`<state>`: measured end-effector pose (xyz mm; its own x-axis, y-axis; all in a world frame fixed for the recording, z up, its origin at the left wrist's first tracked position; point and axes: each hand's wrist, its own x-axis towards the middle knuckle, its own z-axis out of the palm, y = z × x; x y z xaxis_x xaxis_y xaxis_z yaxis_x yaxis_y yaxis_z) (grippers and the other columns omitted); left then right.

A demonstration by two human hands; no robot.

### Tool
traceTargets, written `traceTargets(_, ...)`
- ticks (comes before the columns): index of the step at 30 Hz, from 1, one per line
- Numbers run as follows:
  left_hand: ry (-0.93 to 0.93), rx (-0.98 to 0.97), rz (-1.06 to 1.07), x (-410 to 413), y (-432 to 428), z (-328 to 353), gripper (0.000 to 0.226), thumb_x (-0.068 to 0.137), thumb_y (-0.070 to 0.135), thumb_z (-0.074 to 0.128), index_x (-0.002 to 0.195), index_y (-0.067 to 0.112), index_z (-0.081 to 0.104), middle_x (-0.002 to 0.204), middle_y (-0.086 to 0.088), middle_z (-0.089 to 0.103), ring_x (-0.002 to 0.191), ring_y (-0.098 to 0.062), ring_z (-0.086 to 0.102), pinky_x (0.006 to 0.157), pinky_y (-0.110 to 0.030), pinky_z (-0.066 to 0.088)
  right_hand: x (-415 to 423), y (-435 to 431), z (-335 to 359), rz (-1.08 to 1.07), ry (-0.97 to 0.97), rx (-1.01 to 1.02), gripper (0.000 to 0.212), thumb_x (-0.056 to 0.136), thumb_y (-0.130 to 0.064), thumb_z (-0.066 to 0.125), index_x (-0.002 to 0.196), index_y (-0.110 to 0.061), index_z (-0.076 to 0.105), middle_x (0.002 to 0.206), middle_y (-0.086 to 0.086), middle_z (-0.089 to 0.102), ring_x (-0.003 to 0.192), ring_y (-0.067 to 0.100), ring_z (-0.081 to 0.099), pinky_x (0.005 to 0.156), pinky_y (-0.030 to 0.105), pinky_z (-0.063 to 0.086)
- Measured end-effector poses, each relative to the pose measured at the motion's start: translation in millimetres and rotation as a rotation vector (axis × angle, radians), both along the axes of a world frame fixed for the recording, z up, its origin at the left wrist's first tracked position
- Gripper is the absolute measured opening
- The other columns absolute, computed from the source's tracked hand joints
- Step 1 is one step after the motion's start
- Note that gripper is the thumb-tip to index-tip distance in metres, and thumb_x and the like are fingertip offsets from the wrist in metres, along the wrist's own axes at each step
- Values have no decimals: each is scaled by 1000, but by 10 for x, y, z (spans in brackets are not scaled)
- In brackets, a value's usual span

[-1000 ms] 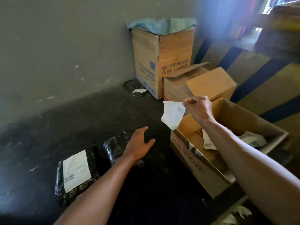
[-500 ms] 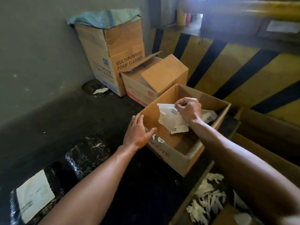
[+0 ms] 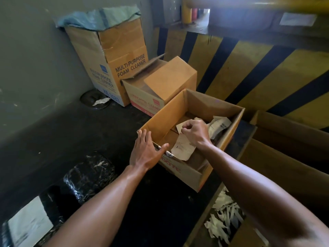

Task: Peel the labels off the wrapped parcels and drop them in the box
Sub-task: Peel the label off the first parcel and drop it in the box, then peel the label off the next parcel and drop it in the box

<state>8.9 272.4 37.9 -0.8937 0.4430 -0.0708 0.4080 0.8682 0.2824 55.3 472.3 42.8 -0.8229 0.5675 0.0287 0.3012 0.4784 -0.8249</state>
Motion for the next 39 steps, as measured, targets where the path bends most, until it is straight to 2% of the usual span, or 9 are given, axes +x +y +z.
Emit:
traceTargets(3,9,9,-4,5,-8,3,105,83,81,33,155,9,11,164,-11,3,150,-23,-3,121,-42,10,13,-21,-29,14,-38,8,8,83,-18,73,86,-10,74,92,-1,68,84,14,64,62,20,48)
traceTargets(10,3,96,9,7,-89,32,101,87,73,43,155,8,9,163,-11,3,150,-22,-1,120,-40,11,23,-63,-18,35,-95,40,42,85,-30,75,119,-5,69,119,8,69,103,20,65,81,27,53)
traceTargets(16,32,174,125,-46,-484,76,94,89,65,47,155,9,10,163,-9,9,150,-21,4,120,-39,16,-71,-240,67,101,-103,80,59,86,-36,77,134,-5,60,131,9,64,112,22,64,78,25,52)
traceTargets(23,62,272,411,-195,-1184,257,87,92,58,50,155,10,16,161,-8,18,149,-20,15,118,-38,23,-387,-792,225,241,39,159,43,89,-31,75,126,-11,64,127,4,62,114,21,62,84,27,53)
traceTargets(25,59,313,473,-192,-1390,294,86,91,58,51,154,11,17,161,-9,20,147,-22,20,116,-40,26,-498,-955,225,295,59,126,37,91,-31,72,124,-17,63,131,1,59,121,21,58,86,22,49)
traceTargets(30,-46,432,707,-87,-1871,217,88,90,60,53,155,15,15,161,-5,19,143,-28,29,109,-47,34,-707,-1464,293,458,21,265,55,90,-36,72,137,-12,57,136,7,59,121,23,58,92,31,51)
traceTargets(32,-76,487,780,-14,-2053,131,89,89,60,55,155,15,15,160,-6,21,142,-28,32,109,-47,36,-763,-1663,287,499,0,260,57,90,-37,71,139,-13,55,136,7,58,121,22,57,88,28,48)
traceTargets(35,-102,537,860,77,-2261,14,85,92,55,55,155,13,16,160,-7,23,141,-28,33,109,-43,33,-831,-1928,224,552,-54,245,60,89,-39,71,141,-14,53,136,6,56,120,20,57,84,25,46)
traceTargets(39,-154,599,920,122,-2491,-150,82,93,51,56,155,13,17,160,-8,23,144,-28,28,112,-41,27,-910,-2272,57,607,-154,218,68,87,-44,72,144,-14,49,139,5,55,126,20,54,94,30,50)
